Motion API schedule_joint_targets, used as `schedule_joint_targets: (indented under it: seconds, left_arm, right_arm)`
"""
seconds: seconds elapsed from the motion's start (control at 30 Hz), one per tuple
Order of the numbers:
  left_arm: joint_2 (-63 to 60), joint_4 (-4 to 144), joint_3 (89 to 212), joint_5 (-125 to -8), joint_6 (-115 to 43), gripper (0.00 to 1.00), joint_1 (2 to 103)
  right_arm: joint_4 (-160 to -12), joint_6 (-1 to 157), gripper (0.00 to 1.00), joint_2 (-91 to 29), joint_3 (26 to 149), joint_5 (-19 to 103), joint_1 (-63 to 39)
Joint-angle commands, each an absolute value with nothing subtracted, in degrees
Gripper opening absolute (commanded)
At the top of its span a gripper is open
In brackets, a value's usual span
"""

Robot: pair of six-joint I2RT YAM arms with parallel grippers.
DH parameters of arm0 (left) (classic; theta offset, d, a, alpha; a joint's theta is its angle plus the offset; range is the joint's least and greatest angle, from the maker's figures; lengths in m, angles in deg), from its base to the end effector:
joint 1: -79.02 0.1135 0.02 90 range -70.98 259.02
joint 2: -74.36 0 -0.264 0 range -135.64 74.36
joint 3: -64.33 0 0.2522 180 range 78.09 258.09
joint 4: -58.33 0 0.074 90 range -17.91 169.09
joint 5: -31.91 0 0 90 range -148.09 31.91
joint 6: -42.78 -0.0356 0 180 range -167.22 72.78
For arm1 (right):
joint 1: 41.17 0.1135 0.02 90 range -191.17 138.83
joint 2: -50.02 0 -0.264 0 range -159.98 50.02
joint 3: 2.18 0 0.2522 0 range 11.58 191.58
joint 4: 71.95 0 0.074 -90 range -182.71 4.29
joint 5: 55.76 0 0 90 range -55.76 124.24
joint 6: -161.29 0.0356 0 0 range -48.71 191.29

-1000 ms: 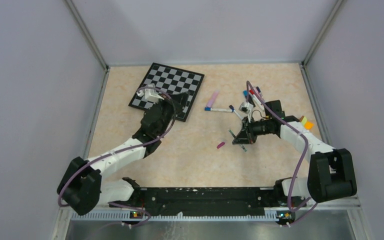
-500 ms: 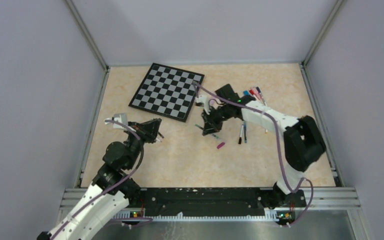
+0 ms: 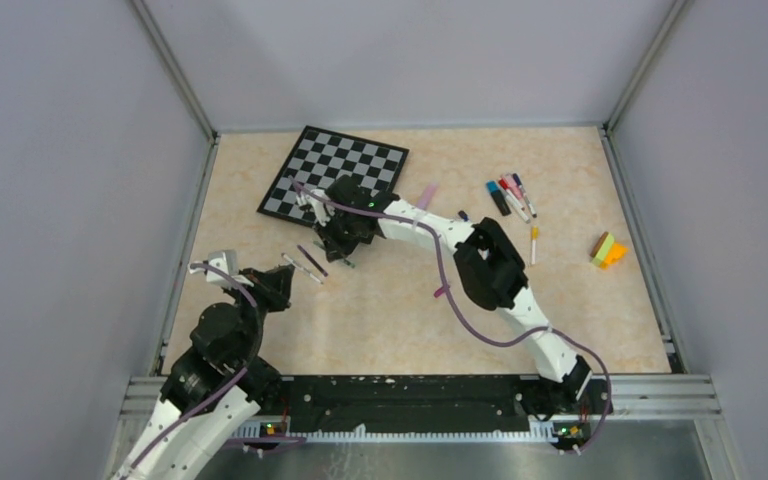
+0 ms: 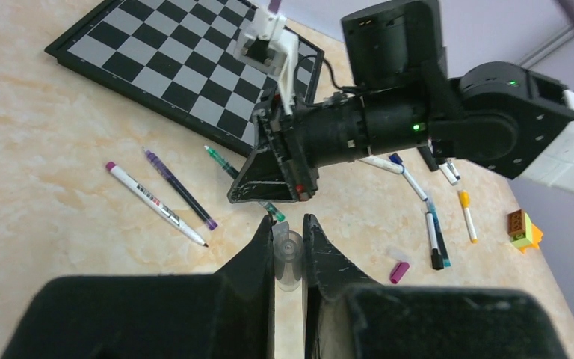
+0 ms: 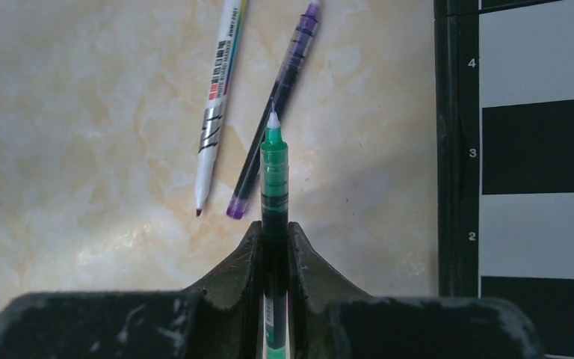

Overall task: Open the pen caps
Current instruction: Place the pen at the center of the board.

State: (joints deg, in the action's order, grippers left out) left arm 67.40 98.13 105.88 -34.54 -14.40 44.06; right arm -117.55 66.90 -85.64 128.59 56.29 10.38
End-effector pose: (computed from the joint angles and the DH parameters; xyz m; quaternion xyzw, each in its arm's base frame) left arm 0.0670 -0.0295 0.2790 -0.1241 0.7254 -0.2429 0.6319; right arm 0.3180 0.4219 0.1940 -0.4903 0.7856 0.2977 0.2321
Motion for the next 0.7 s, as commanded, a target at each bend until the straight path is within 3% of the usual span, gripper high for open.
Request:
schedule_joint_targets:
  seconds: [0.0,0.4,0.67]
  left_arm:
    - [68.1,101.0,108.9,-32.5,-14.6,0.0,44.3]
    - [67.9,100.4,108.3,-33.7,-14.0,0.0,44.3]
    - [67.9,98.0,107.8,-38.2,-11.9,0.0,44.3]
  right_arm:
    - [-116.1,72.9,0.1,-89.7,134.3,47.4,11.9]
    - [-114.8,74.9,0.25,-93.7,137.9,45.2,12.7]
    - [-115.8,71.8,0.27,-86.5,134.9,44.9,12.6]
